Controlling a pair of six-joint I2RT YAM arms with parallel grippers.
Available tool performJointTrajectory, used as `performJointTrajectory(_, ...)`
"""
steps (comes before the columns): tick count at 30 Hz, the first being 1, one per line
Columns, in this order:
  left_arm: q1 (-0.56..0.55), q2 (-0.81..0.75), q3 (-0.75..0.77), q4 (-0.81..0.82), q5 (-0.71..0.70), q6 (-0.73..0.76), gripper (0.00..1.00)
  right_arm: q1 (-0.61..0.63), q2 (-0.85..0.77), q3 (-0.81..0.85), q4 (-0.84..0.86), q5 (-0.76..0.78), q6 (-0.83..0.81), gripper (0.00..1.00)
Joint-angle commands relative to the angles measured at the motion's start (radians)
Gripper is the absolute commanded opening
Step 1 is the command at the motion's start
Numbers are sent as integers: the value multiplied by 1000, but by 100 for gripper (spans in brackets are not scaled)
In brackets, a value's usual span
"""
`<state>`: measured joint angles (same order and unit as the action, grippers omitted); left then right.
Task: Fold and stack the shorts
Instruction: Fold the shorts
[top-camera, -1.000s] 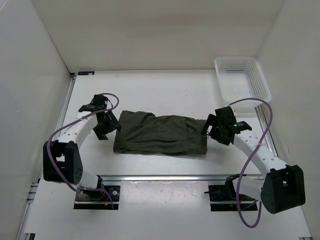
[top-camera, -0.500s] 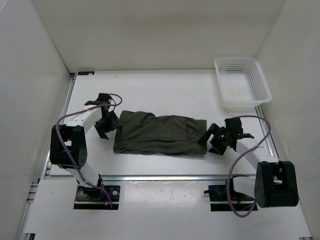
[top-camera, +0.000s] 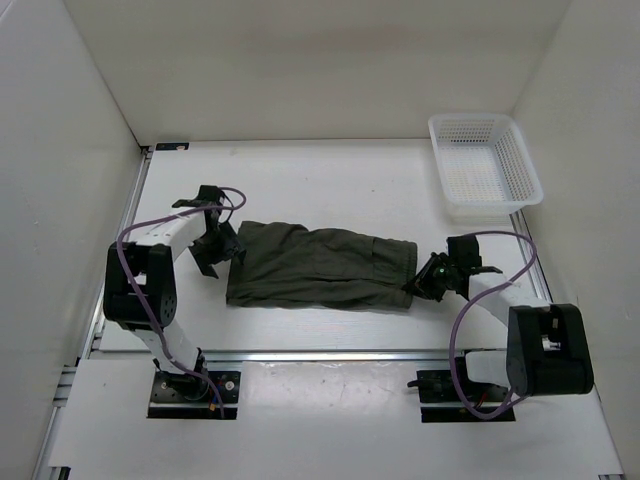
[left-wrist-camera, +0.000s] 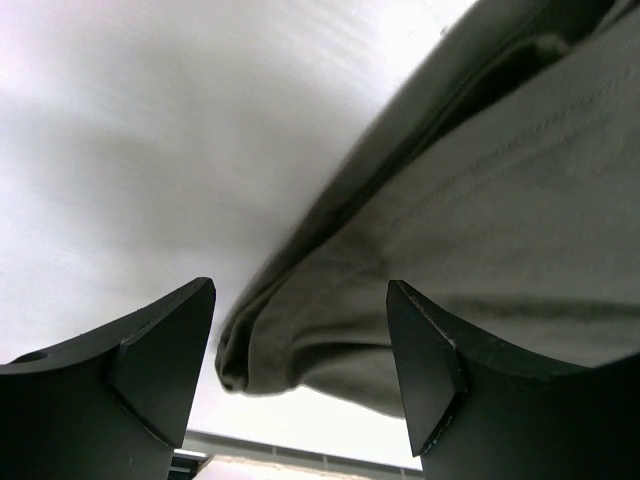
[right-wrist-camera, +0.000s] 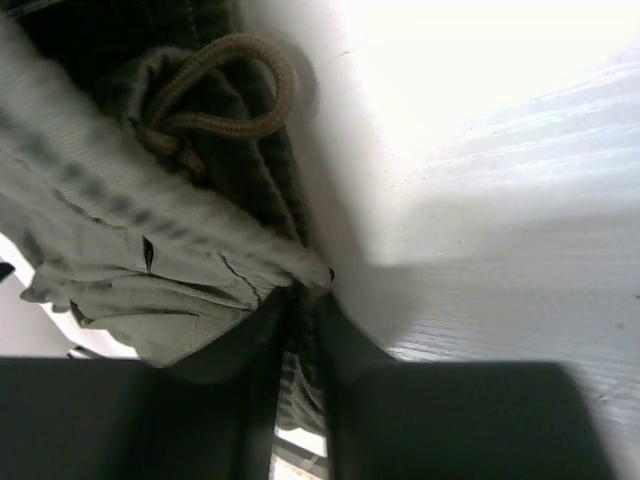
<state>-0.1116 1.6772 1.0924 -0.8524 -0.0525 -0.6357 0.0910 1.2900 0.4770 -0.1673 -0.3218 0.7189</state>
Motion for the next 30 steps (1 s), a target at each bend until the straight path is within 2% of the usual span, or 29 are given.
performJointTrajectory(1, -2, 15, 43, 18, 5, 7, 81, 0, -30, 18, -66, 87, -29, 4)
performJointTrajectory(2, -2, 24, 53, 18, 5, 7, 81, 0, -46, 41, -96, 98, -39, 0)
performJointTrajectory(13, -2, 24, 72, 18, 23, 16, 81, 0, -156, 261, -337, 222, -188, 0)
performJointTrajectory(16, -2, 33, 72, 18, 23, 16, 81, 35, -166, 336, -397, 285, -223, 0)
performJointTrajectory(19, -2, 53, 81, 18, 23, 16, 81, 93, -153, 405, -425, 346, -242, 0)
performJointTrajectory(30, -31, 170, 112, 47, 66, 16, 81, 437, 43, 702, -486, 624, -271, 0)
